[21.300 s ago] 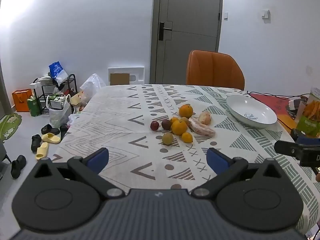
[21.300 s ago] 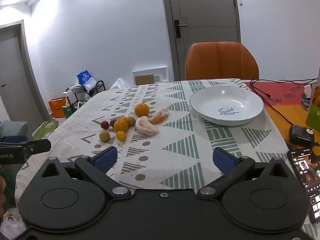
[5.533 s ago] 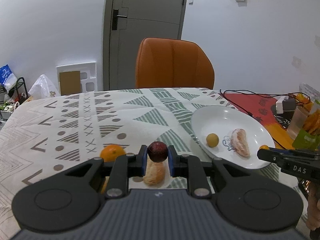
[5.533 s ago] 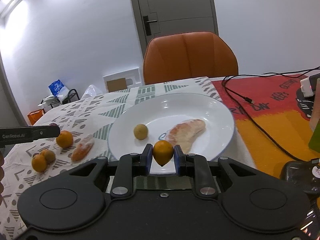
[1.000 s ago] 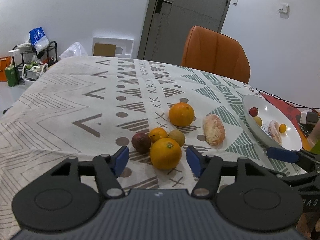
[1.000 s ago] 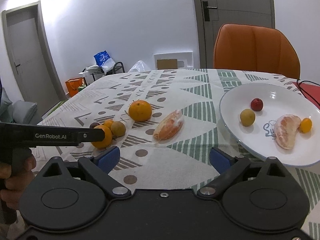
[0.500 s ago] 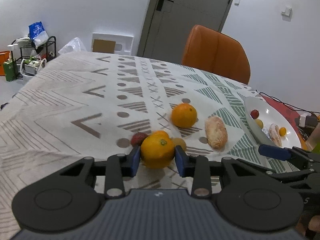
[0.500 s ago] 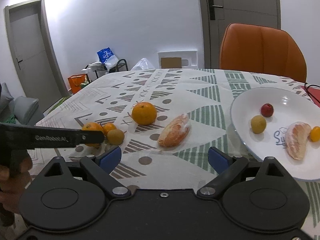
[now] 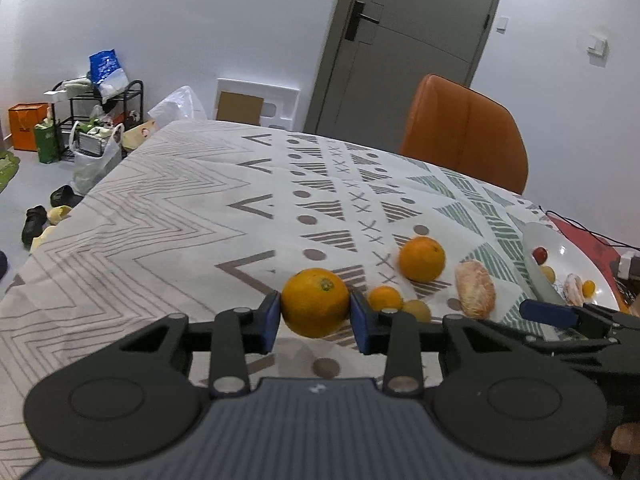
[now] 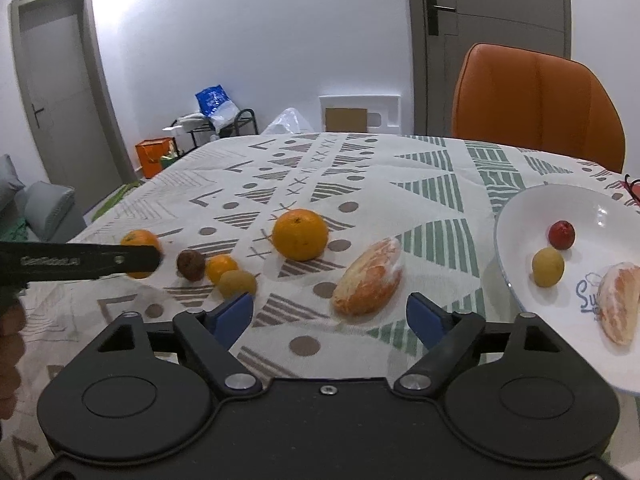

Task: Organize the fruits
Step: 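Close the left tool around a large orange in the fruit pile, then grasp a small yellow-green fruit with the right tool while the left tool lifts the orange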

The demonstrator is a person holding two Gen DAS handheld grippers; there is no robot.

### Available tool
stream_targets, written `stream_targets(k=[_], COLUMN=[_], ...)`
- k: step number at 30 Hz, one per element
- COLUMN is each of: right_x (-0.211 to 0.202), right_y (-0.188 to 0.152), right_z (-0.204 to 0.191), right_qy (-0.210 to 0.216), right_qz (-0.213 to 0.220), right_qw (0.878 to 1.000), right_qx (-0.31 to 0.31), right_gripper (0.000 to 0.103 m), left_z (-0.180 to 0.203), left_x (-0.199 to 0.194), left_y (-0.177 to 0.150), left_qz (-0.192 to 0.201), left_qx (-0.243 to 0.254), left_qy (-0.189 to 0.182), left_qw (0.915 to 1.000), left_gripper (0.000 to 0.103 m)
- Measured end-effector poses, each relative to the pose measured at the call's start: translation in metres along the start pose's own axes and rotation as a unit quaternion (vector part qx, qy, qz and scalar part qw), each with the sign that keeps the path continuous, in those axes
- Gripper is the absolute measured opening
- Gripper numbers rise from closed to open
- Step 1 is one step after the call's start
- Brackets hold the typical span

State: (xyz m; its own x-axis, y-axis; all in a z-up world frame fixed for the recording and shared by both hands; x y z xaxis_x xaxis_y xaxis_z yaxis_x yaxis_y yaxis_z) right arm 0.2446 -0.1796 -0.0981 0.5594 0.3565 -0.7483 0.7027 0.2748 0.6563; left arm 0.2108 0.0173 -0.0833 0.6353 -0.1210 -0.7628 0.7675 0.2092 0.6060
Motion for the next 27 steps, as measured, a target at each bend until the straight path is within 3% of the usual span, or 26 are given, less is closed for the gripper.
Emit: stream_targets(k=[11, 24, 25, 27], right_x=[0.015, 0.012, 0.014, 0.020], right_y=[0.013, 0.019, 0.019, 0.017], right_z=[-0.004, -0.045, -0.048, -0.051], right_qy=[-0.025, 0.013, 0.015, 0.024], right_qz=[-0.008, -0.007, -0.010, -0.021], right_qw=[1.000, 0.998, 0.998, 0.998], right_qx=[-0.009, -0.057, -0.060, -0.063], right_gripper=[0.073, 0.073, 0.068, 0.049], left_z=[-0.027, -0.051, -0.052, -0.054], left_x=[-0.003, -0.008, -0.008, -0.011], left_y=[0.001, -0.003, -0.003, -0.004], left_qz=[0.004, 0.006, 0.006, 0.007], left_qx=[-0.024, -0.045, -0.046, -0.047], left_qy=[0.015, 0.019, 0.019, 0.020], left_qw=[0.9996, 0.9988, 0.9987, 0.9986], left_gripper=[0.036, 0.036, 0.036, 0.036])
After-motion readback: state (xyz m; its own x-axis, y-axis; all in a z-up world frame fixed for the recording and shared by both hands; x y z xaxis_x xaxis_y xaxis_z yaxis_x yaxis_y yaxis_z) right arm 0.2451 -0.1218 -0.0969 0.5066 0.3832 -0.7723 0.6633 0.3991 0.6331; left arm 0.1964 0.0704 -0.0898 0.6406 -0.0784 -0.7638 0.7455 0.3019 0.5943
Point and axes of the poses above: each gripper's, at about its wrist camera, not at the fingertips, and x roughly the way its jaws point, z to its right, y to its top, the point moved 4 cm from there along x, roughly the way its jaws point, and after that the axes turned 13 degrees about -z, right-handed, at the moved point
